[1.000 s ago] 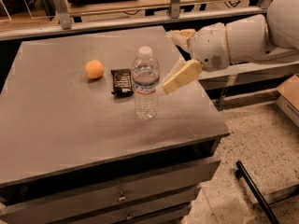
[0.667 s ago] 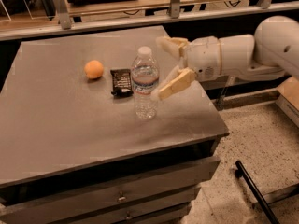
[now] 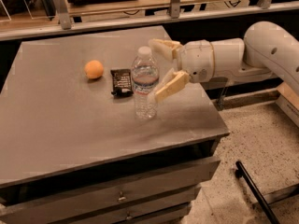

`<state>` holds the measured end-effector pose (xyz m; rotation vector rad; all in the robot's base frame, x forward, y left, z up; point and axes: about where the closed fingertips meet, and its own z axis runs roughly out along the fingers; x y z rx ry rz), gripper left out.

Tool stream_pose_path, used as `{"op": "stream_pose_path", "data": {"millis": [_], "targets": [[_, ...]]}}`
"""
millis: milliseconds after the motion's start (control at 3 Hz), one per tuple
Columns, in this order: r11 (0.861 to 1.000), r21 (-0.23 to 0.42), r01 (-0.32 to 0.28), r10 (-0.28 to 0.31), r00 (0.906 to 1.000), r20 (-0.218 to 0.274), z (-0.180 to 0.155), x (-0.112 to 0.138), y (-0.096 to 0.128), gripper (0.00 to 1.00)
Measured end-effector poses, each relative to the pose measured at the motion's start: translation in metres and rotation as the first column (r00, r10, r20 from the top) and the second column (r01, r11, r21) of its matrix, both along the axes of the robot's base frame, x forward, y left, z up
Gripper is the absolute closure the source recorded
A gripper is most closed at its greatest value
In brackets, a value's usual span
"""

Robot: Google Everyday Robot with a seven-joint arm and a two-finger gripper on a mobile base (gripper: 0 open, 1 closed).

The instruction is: Knock water bottle over

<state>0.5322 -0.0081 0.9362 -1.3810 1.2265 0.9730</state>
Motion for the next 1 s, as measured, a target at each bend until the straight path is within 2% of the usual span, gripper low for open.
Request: {"op": "stream_pose_path", "data": {"millis": [333, 667, 1000], "targets": [[0.996, 0.002, -0.094, 0.094, 0.992, -0.084, -0.004, -0.001, 0.005, 0.0], [0.981, 0.0, -0.194, 0.19, 0.9606, -0.203, -0.007, -0.018, 0.008, 0.0], [0.975, -0.001, -0.223, 0.216, 0.9473, -0.236, -0.007, -0.024, 0.01, 0.01]]}}
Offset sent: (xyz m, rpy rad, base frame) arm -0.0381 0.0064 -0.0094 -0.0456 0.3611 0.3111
